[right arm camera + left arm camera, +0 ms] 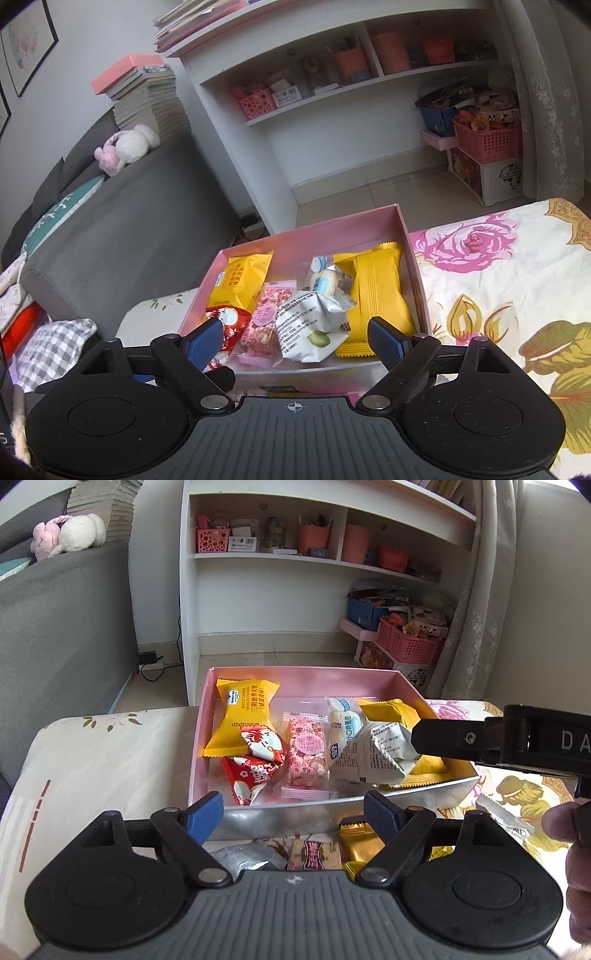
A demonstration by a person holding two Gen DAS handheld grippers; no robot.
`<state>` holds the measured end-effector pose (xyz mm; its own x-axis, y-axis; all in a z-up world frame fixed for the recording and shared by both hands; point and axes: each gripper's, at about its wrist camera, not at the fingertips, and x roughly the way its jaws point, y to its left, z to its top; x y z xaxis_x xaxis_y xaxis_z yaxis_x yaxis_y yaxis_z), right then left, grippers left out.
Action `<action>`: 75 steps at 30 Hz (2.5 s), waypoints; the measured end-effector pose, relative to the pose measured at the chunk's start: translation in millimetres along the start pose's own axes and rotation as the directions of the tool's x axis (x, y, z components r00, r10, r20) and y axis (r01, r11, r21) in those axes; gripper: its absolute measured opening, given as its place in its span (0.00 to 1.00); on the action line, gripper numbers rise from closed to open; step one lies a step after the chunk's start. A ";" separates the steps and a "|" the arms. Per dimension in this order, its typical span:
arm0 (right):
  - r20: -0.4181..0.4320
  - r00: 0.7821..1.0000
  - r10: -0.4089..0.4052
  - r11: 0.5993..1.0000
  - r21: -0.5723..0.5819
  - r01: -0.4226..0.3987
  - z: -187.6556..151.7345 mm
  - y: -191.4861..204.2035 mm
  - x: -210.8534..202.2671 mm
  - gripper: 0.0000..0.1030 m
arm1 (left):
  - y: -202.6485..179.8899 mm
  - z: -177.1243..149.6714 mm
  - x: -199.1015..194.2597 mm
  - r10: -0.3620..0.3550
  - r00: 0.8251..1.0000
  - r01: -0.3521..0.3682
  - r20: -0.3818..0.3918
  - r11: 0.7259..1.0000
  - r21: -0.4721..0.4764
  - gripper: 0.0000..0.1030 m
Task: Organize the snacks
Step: 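Withdraw both tools from the box back over the snack pile, then grasp the pale green cake packet with the left tool while the right tool grasps a red candy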
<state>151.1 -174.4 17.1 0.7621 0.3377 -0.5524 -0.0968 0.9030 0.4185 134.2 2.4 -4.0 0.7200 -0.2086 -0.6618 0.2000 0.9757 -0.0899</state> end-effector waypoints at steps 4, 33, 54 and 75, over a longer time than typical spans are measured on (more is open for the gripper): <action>0.003 1.000 -0.006 0.999 -0.034 0.006 -4.9 9.1 -17.6 0.90 | 2.2 -6.2 -17.2 0.003 1.000 -0.003 0.000 1.000 -0.012 0.87; -0.137 0.958 -0.251 0.948 -0.234 0.214 -60.7 -6.8 -21.8 0.96 | 33.2 -46.1 -12.0 0.066 0.989 -0.085 -0.134 0.986 -0.144 1.00; -0.248 0.934 -0.256 0.967 -0.045 0.252 -51.6 -46.4 -2.5 0.96 | 27.6 -56.8 6.1 0.061 0.980 -0.075 -0.187 0.995 -0.065 0.98; -0.245 0.924 -0.292 0.956 -0.051 0.288 -46.9 -51.2 -24.2 0.96 | 70.5 -66.2 -33.1 0.039 0.973 -0.052 -0.228 0.997 -0.048 0.98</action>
<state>107.6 -216.4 -24.8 0.5759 0.1137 -0.8096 0.0943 0.9744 0.2039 80.4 82.6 -37.7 0.5565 -0.1491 -0.8174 0.1302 0.9873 -0.0914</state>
